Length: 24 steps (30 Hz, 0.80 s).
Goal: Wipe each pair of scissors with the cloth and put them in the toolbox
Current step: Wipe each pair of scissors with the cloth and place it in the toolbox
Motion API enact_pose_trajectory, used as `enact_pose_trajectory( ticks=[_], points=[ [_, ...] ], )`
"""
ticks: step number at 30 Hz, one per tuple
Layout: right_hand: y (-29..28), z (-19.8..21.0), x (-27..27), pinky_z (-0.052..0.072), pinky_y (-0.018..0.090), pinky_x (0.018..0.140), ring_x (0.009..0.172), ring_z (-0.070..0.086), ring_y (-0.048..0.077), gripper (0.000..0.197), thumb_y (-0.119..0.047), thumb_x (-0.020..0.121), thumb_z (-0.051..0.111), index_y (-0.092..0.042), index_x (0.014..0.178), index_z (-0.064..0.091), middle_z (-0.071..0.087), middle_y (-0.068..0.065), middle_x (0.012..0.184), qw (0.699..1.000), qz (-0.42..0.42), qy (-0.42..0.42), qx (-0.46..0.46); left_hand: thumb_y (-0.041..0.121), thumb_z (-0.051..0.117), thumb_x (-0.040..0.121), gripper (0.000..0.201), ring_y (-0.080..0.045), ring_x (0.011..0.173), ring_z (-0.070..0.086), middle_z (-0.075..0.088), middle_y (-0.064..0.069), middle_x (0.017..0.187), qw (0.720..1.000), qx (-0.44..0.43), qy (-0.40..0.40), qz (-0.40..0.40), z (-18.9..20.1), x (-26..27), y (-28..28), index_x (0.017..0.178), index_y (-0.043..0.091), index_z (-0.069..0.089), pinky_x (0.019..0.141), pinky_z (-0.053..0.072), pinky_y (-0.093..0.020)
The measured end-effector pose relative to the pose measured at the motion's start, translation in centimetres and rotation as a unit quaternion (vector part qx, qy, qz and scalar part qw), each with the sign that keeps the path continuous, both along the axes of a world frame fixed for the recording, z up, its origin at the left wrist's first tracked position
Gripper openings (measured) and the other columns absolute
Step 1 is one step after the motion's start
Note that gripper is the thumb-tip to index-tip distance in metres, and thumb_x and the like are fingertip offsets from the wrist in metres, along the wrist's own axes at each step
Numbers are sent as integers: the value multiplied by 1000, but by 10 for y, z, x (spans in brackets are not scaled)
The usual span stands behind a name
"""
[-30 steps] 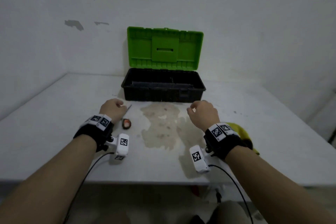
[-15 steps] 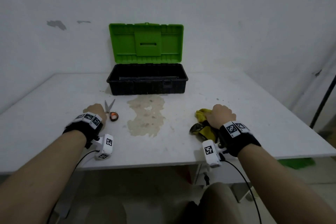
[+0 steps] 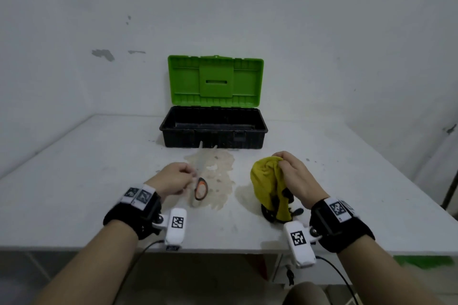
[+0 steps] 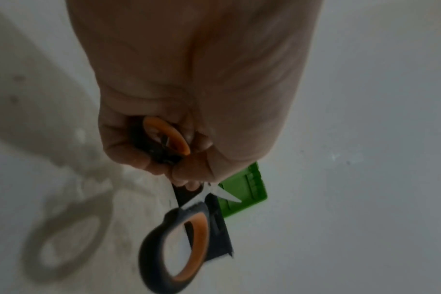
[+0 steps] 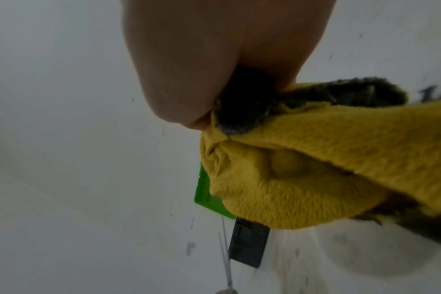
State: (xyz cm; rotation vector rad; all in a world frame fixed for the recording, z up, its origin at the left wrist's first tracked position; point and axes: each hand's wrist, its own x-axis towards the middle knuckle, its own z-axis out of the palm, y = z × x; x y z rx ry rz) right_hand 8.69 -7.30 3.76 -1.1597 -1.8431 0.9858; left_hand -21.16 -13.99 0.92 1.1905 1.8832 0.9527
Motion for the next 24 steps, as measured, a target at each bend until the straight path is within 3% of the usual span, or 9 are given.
enact_pose_trajectory(
  ticks=[3,5,7,11,16,19,22,24],
  points=[
    [-11,2,-4,47,25,64,85,62,13,12,-37,91,59,-27,98,60,66,-4,93,999,34,20,-17,-3,47,90,24,-13,54,43,49,-5,65,995,9,-95,-39,-3,37,-7,82,13,63,46,35,-21],
    [-14,-2,-3,50,24,58,79,64,13,18,-31,85,70,-27,99,59,67,-3,90,998,55,-8,1,-3,48,88,22,-14,53,43,48,-5,66,986,2,-158,-50,-6,55,-8,80,12,62,46,36,-23],
    [-14,-6,0,51,26,62,76,63,13,13,-23,88,68,-24,97,60,67,2,87,997,77,-9,19,3,55,92,16,-14,54,47,51,-5,64,978,18,-196,-62,-10,70,-8,80,12,62,51,42,-24],
    [-13,-10,10,55,34,78,84,66,15,5,-24,91,65,-23,96,65,70,1,90,993,112,-10,29,18,61,97,16,-15,59,63,63,-7,69,982,70,-154,-85,-15,82,-8,85,8,62,57,51,-25],
    [-7,-13,14,51,37,88,94,63,10,12,-26,96,58,-23,100,68,68,-7,97,988,121,-70,72,18,56,99,17,-13,49,48,53,-2,61,984,67,-133,-100,-17,85,-6,84,12,57,48,39,-25],
    [-11,-13,9,49,27,84,93,61,4,15,-24,97,55,-28,107,65,67,-15,96,983,120,-73,116,18,57,98,17,-12,48,44,50,0,59,985,73,-117,-100,-16,88,-8,82,12,58,47,35,-24],
    [-16,-15,1,51,32,74,80,61,11,8,-26,93,62,-31,99,59,64,-11,83,977,113,-65,169,20,58,98,18,-11,47,40,48,2,58,984,78,-114,-112,-15,93,-10,81,12,58,45,32,-24],
    [-17,-22,-5,51,31,78,86,61,7,6,-28,88,67,-28,94,64,64,-12,89,969,109,-83,207,20,59,97,17,-9,45,39,48,5,56,984,86,-107,-111,-16,97,-11,82,11,59,44,32,-23]
  ],
)
